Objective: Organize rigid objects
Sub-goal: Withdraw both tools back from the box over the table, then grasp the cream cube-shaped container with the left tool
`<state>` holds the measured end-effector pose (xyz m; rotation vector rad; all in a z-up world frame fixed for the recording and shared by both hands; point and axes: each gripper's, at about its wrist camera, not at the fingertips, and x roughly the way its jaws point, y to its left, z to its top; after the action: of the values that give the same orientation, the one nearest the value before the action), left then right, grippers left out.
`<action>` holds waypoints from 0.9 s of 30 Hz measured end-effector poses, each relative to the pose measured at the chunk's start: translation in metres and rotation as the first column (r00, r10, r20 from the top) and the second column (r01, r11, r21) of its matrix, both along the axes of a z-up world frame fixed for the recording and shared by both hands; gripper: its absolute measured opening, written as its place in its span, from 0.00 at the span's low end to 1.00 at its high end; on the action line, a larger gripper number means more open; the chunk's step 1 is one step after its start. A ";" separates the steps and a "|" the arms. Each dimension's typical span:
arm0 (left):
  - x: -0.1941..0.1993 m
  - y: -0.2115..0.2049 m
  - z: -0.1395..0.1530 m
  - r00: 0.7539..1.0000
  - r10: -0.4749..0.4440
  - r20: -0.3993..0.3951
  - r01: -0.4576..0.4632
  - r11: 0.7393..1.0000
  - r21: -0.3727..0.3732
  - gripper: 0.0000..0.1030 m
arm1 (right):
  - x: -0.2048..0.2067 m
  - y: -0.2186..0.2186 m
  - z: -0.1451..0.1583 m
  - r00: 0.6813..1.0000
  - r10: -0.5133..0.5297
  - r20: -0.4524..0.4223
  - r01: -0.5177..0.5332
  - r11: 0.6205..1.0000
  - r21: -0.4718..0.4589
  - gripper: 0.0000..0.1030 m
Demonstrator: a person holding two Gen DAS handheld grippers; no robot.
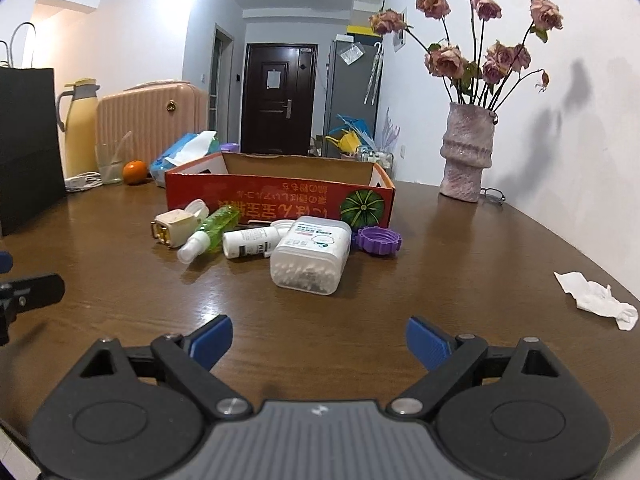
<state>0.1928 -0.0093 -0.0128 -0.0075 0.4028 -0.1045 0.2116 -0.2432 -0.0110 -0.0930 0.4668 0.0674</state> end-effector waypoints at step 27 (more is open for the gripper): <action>0.200 -0.004 -0.007 0.986 -0.014 -0.168 0.008 0.999 -0.040 0.93 | 0.161 -0.019 -0.015 0.990 0.058 -0.132 -0.030 0.979 0.201 0.86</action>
<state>0.3929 -0.0137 -0.0194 -0.0533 0.5701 -0.1232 0.3724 -0.2620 -0.0256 0.0980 0.5935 0.1646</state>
